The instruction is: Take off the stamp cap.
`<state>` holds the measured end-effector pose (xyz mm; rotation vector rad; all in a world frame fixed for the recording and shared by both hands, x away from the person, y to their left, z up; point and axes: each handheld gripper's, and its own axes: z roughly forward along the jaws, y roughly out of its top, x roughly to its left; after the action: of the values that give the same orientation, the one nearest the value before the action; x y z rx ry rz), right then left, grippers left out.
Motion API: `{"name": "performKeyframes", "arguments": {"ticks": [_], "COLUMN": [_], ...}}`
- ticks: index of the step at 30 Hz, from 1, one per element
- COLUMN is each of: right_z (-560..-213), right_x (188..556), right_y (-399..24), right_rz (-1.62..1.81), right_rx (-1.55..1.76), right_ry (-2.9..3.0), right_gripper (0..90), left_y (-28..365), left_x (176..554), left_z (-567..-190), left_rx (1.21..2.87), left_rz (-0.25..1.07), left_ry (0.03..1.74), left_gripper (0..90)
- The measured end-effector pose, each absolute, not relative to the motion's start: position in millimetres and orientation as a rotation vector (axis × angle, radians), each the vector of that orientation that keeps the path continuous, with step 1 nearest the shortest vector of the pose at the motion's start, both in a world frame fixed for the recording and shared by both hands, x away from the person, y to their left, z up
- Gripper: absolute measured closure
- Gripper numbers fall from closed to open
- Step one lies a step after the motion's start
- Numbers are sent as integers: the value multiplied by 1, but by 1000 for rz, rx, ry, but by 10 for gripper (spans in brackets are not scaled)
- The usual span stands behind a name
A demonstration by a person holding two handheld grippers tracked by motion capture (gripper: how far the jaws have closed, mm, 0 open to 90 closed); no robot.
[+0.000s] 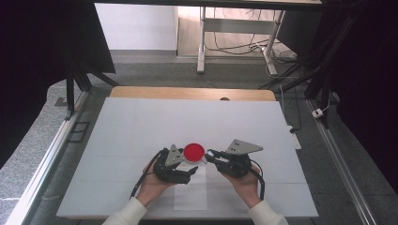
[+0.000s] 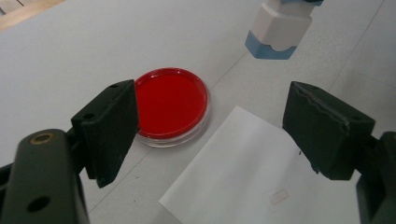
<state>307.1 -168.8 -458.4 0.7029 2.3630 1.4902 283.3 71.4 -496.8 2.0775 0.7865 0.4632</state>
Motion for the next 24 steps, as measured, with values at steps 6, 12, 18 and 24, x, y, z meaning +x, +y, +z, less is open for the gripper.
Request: {"name": "performKeyframes", "arguments": {"ticks": [6,12,18,24], "right_z": [-459,-460,-463,-464], "right_x": [306,307,307,305], "right_y": [-167,-168,-166,-164], "right_rz": [1483,1498,1503,1506], "right_rx": [699,715,726,728], "right_ry": [2371,2362,2365,2365], "right_gripper": [747,747,748,748], "left_y": [65,60,55,53], "left_x": [284,284,284,283], "left_z": [-500,-503,-505,-505], "left_rx": [2086,2089,2094,2090], "left_rz": [453,455,451,456], "left_ry": [779,780,768,762], "left_gripper": [190,195,202,210]}}
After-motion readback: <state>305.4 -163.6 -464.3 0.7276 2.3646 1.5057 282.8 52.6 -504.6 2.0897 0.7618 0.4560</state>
